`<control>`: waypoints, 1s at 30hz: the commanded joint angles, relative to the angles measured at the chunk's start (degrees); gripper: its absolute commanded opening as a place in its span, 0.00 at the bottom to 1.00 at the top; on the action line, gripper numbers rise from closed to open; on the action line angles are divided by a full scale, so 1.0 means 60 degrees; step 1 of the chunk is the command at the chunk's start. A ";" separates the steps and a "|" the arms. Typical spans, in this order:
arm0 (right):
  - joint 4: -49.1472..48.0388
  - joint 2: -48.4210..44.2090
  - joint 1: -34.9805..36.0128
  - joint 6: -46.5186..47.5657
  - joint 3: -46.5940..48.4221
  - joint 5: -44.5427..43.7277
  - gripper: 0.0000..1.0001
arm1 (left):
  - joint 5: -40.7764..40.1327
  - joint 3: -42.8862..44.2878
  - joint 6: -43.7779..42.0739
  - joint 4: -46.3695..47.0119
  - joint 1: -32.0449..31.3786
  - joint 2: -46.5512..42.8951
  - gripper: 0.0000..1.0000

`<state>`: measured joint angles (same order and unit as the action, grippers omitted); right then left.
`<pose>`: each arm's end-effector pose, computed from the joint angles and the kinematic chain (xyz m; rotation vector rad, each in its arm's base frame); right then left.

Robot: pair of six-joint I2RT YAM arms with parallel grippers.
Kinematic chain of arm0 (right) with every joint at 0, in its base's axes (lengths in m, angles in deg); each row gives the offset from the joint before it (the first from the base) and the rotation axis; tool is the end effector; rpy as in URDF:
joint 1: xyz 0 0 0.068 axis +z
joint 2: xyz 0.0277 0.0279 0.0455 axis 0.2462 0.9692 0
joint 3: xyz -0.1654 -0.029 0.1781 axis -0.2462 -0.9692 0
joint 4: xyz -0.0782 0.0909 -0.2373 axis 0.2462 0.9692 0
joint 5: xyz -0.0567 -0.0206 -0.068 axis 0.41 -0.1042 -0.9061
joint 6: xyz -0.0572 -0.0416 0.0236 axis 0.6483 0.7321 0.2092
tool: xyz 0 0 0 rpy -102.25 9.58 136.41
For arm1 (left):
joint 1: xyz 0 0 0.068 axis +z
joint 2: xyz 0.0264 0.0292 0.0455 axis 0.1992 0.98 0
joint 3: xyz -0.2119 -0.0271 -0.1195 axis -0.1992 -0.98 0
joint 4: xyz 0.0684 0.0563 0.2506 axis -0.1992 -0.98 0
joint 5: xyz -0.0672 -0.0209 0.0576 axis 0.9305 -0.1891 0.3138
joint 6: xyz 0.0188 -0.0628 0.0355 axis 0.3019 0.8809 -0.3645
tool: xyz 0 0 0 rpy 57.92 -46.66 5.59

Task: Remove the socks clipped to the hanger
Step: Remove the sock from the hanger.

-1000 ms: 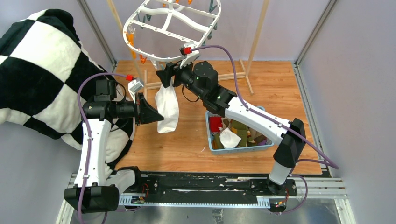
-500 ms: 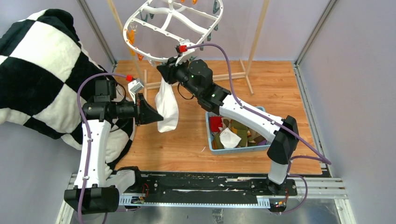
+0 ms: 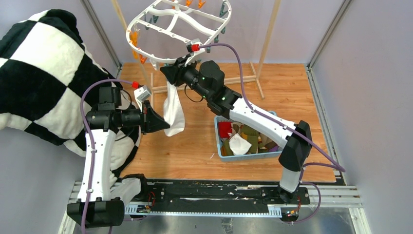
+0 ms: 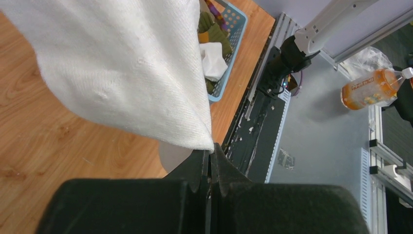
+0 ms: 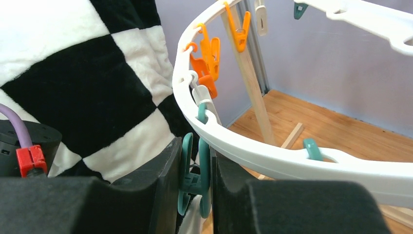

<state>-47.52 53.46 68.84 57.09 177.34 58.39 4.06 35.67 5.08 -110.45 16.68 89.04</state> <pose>0.2652 0.3692 0.4320 -0.3687 1.3148 1.0956 0.1893 -0.0424 0.3410 0.8003 1.8596 -1.1999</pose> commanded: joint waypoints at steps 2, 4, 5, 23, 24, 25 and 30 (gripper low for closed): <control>-0.0304 -0.0430 -0.0194 -0.0621 -0.0088 0.0892 0.00 | -0.0474 -0.0491 -0.0376 -0.0045 -0.0056 -0.0342 0.00; -0.0300 -0.0542 -0.0213 -0.0712 -0.0251 0.0971 0.00 | -0.0524 -0.0464 -0.0364 -0.0045 -0.0065 -0.0353 0.00; -0.0275 -0.0592 -0.0222 -0.0771 -0.0316 0.0987 0.00 | -0.0531 -0.0412 -0.0368 -0.0053 -0.0062 -0.0353 0.00; 0.0336 -0.2516 -0.0259 -0.0740 -0.2789 0.0909 0.99 | -0.0754 -0.0330 -0.0279 -0.0033 -0.0069 -0.0803 0.00; 0.0322 -0.2860 -0.0264 -0.0612 -0.3246 0.1081 1.00 | -0.0752 -0.0319 -0.0272 -0.0031 -0.0061 -0.0827 0.00; 0.0247 -0.3196 -0.0278 -0.0486 -0.3706 0.1356 1.00 | -0.0752 -0.0304 -0.0271 -0.0033 -0.0071 -0.0872 0.00; 0.0020 -0.4425 -0.0387 0.0172 -0.5597 0.4328 1.00 | -0.0744 -0.0228 -0.0269 -0.0033 -0.0072 -0.1040 0.00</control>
<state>-46.65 31.10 67.36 53.81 149.42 69.60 -0.62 33.44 3.94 -110.53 16.59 83.90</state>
